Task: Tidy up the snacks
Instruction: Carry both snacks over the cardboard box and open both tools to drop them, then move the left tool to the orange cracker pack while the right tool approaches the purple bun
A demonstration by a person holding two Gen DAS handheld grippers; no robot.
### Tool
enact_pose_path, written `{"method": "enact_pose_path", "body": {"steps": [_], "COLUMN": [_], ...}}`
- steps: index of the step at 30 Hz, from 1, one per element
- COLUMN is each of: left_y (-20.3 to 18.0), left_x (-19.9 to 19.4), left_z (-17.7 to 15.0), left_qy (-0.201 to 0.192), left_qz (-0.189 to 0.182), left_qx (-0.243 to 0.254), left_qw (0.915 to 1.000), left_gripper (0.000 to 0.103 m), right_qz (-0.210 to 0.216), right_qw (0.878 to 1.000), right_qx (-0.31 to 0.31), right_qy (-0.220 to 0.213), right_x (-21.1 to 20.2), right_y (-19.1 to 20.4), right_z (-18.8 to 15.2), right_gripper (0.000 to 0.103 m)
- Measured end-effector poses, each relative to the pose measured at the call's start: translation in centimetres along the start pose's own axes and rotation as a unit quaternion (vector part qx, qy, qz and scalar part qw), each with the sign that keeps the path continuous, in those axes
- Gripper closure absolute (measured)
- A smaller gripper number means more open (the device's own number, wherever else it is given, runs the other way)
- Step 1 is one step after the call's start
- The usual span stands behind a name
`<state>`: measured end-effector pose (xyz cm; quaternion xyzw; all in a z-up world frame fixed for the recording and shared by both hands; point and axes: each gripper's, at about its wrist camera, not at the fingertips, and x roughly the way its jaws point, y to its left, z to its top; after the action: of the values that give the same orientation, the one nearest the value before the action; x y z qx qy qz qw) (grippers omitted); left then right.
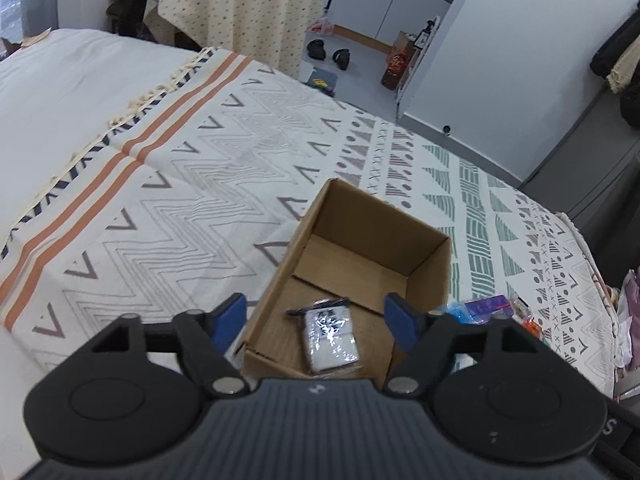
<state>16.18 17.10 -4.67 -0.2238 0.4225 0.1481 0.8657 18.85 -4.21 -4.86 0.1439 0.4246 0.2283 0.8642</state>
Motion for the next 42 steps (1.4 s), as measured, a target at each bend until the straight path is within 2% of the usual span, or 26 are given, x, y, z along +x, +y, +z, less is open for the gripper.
{"method": "enact_pose_path", "body": {"steps": [3, 5, 8, 11, 16, 20, 28, 36, 39, 42], "left_y": [0.2, 0.0, -0.4, -1.0, -2.8, -4.2, -7.7, -10.8, -12.0, -13.0], "left_x": [-0.2, -0.4, -0.6, -0.9, -1.3, -1.5, -1.4, -1.0, -0.8, -0.5], "left_z": [-0.3, -0.5, -0.8, -1.2, -2.1, -3.0, -4.8, -6.5, -7.0, -7.5], "left_qy": [0.003, 0.002, -0.001, -0.007, -0.009, -0.013, 0.005, 0.018, 0.018, 0.019], "left_qz": [0.004, 0.009, 0.011, 0.008, -0.004, -0.013, -0.042, -0.048, -0.050, -0.051], "left_qx": [-0.007, -0.004, -0.002, -0.001, 0.018, 0.030, 0.052, 0.068, 0.078, 0.085], "left_qw": [1.0000, 1.0000, 0.9999, 0.9999, 0.9998, 0.9994, 0.9978, 0.9964, 0.9955, 0.9949], "left_gripper": [0.023, 0.021, 0.012, 0.001, 0.000, 0.000, 0.000, 0.000, 0.000, 0.001], "right_qz": [-0.012, -0.025, -0.040, -0.057, -0.086, -0.100, -0.118, -0.123, -0.125, -0.134], "right_qw": [1.000, 1.000, 0.999, 0.998, 0.996, 0.994, 0.992, 0.990, 0.989, 0.986], "right_qx": [0.003, 0.002, 0.002, 0.004, 0.006, 0.014, 0.035, 0.054, 0.066, 0.085], "right_qy": [-0.005, -0.012, -0.021, -0.027, -0.037, -0.041, -0.042, -0.041, -0.042, -0.042], "right_x": [-0.9, -1.7, -2.8, -3.7, -5.1, -6.3, -8.1, -9.3, -9.3, -9.2], "right_y": [-1.0, -1.7, -2.9, -4.2, -6.3, -8.3, -12.2, -15.5, -16.8, -18.4], "right_z": [-0.2, -0.4, -0.7, -1.0, -1.3, -1.5, -1.8, -2.1, -2.3, -2.6], "right_gripper": [0.045, 0.034, 0.023, 0.017, 0.008, 0.008, 0.008, 0.008, 0.011, 0.018]}}
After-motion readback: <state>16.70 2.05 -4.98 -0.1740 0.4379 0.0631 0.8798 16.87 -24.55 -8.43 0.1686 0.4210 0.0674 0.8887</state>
